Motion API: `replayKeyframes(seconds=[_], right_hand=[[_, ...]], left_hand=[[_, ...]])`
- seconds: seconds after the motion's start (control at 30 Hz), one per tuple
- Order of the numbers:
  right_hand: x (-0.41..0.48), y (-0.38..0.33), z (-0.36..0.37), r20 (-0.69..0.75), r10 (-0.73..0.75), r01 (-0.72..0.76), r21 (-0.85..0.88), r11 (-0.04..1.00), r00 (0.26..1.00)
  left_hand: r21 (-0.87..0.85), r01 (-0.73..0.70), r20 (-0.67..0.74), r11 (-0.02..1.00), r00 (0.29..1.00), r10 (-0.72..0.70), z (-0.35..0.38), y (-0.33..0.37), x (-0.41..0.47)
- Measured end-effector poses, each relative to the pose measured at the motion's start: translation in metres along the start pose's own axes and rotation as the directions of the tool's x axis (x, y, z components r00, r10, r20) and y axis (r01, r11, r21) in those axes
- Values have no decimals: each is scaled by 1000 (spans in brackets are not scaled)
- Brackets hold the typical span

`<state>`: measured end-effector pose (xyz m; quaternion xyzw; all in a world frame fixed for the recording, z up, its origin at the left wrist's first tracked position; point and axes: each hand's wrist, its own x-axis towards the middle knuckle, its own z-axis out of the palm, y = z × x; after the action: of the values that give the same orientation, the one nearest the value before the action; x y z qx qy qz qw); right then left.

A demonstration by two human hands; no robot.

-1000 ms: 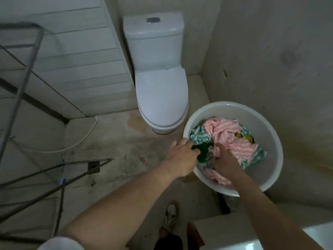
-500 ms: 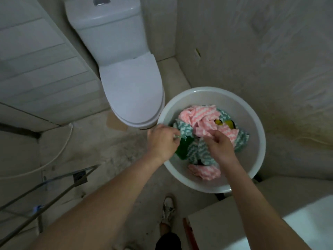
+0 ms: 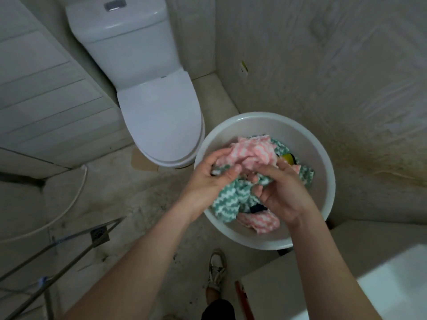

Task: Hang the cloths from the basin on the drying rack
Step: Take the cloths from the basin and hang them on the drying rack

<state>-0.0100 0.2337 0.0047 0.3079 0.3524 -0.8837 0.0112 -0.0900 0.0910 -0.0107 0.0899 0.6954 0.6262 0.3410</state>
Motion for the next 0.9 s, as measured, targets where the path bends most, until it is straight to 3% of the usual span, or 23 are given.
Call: replayKeyframes(seconds=[0.07,0.17,0.23,0.3,0.4,0.5,0.57,0.63,0.67,0.7,0.77,0.83,0.9], right_hand=[[1,-1,1,-6,35,-36,-137,990,999],[2,-4,-10,-133,38,-72,-265,962,990],[1,-6,-17,-213,-58,-43,-443,896,975],[-2,-8,-17,-183,-204,43,-634,772,962],[-11,-15,-11,-139,-324,150,-675,723,936],[-22,-30,3,-116,-300,182,-574,798,947],[-29,-38,23,-34,-262,194,-581,790,964],[-32,-43,47,83,-254,246,-645,723,964],[-35,-42,63,157,-240,281,-681,676,958],[-38,-42,76,229,-216,314,-718,621,949],[-45,-34,107,396,-130,404,-762,506,909],[-52,-25,133,499,-22,465,-787,406,866],[-58,-9,163,558,43,511,-785,349,829]], left_hand=[[71,-18,-22,997,1000,20,5,1,-1],[-25,28,-166,999,986,-32,-2,8,-1],[-93,58,-197,994,978,-75,-12,9,-1],[-29,45,-184,999,982,-49,-18,11,-3],[63,10,-172,998,985,1,-26,18,-12],[300,-39,-7,953,999,43,-40,23,-23],[556,-63,168,829,985,-37,-49,21,-36],[732,-98,180,674,982,-53,-55,19,-46],[749,-93,114,656,993,11,-61,23,-55],[705,-70,7,705,996,91,-63,30,-61],[432,-90,-184,898,965,185,-78,52,-82],[153,-122,-151,981,978,145,-88,80,-106],[209,-147,-37,967,987,158,-109,99,-136]])
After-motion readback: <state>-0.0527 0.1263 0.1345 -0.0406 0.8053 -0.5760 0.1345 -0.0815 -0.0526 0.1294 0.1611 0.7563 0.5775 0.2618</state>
